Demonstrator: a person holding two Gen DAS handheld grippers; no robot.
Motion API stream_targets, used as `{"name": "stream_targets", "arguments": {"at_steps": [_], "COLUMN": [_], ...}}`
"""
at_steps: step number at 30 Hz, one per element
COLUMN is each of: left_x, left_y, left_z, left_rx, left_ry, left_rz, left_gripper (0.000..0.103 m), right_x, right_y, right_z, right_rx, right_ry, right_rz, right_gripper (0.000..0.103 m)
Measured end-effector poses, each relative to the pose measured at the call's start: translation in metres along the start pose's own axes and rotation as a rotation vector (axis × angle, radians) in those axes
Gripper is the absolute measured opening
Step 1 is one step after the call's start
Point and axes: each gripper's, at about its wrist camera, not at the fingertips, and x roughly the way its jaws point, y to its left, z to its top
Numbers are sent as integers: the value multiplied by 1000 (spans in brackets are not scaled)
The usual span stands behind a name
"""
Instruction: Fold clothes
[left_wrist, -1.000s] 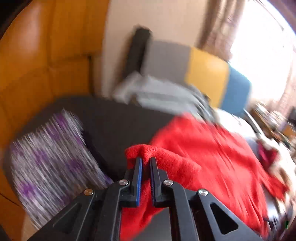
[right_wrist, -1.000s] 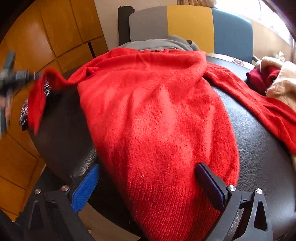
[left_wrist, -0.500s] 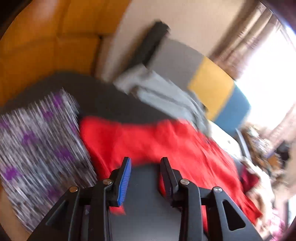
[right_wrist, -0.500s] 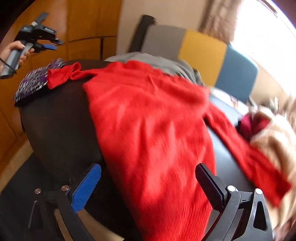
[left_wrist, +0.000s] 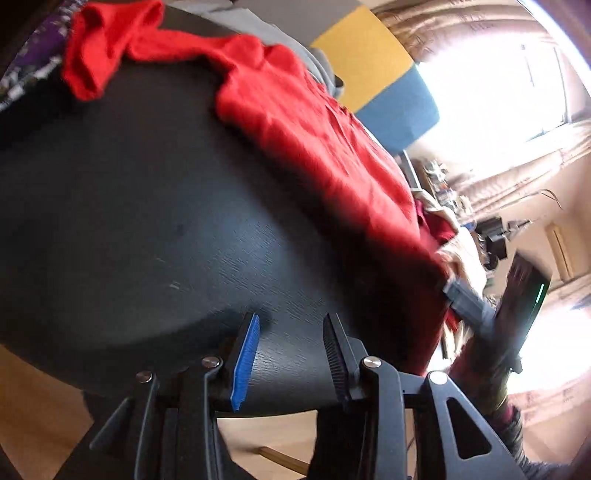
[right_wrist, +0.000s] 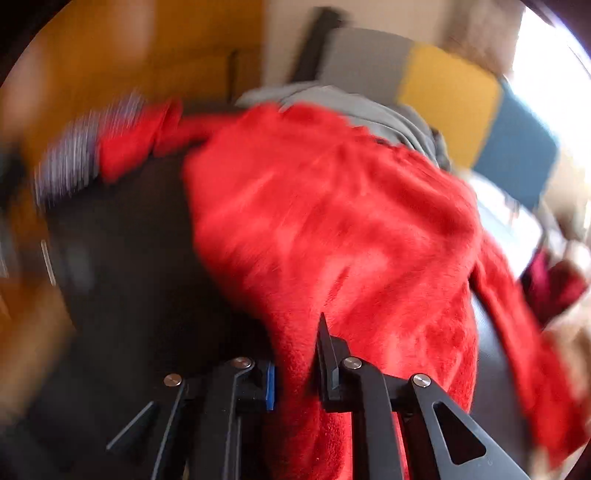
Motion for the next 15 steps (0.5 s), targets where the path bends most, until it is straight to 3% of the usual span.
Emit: {"name": "stream_targets", "arguments": {"at_steps": [4,9,11,15], "left_x": [13,27,32,45], "left_y": [-13,-21,-19,-17], "left_z": [2,20,30,55], "left_rx": [12,-8,-28,-74], "left_ry": [17,-7,-28,-66], "left_rz": [-46,-66,-55,-50], "left_gripper": [36,37,38,42], "right_x": [-1,57,73,79], "right_y": [-82,-160,-177,-184], "right_z": [27,17,10,0], "right_rx": [407,767,846,874], "right_ry": [-66,14,27,1], "right_rz": [185,335,394,449], "right_gripper": [16,16,16,17]}}
